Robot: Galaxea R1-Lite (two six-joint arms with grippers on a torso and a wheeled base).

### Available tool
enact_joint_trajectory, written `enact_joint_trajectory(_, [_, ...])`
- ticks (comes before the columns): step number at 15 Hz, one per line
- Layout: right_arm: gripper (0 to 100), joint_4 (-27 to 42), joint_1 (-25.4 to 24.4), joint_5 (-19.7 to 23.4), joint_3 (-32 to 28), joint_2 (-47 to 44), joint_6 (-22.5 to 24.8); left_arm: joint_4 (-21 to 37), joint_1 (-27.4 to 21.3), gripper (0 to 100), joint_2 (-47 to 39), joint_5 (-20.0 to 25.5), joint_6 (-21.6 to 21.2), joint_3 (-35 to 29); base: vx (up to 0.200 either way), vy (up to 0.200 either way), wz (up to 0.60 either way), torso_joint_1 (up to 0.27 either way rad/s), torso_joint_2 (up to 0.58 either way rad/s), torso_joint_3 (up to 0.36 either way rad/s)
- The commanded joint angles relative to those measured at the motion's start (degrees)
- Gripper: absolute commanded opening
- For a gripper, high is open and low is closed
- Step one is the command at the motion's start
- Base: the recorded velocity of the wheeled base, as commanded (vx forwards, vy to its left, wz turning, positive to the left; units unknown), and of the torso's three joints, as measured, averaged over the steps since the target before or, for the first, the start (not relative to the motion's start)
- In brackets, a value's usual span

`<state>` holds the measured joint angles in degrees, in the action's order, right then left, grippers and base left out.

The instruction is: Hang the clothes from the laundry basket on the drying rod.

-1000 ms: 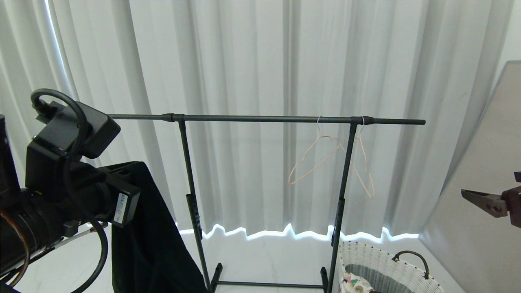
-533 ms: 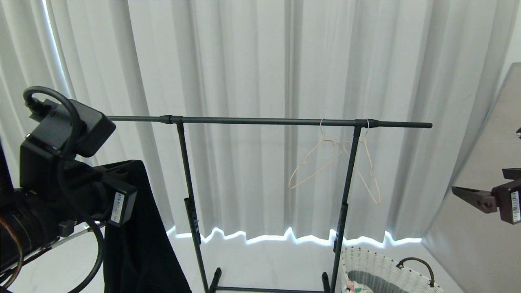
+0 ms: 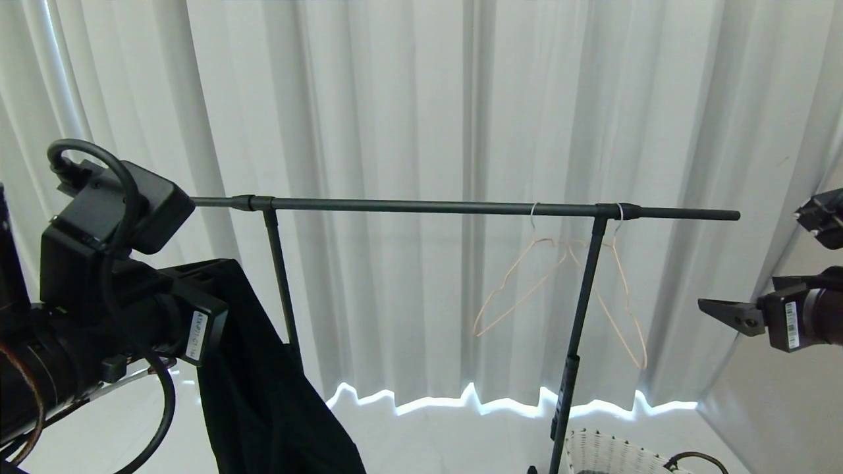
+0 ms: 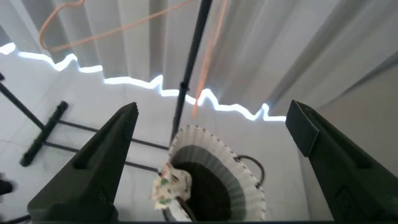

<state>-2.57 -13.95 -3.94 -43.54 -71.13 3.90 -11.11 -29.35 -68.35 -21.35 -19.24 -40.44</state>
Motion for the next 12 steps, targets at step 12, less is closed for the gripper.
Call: enact_joint_trajectory(12, [100,-14.48,5.42,-0.11,0.83,-26.87,-7.68,-0.14,0.18,0,-0.64,-0.01,-0.01,1.32,0.117,0.000,0.00,0.002,0.00,0.001])
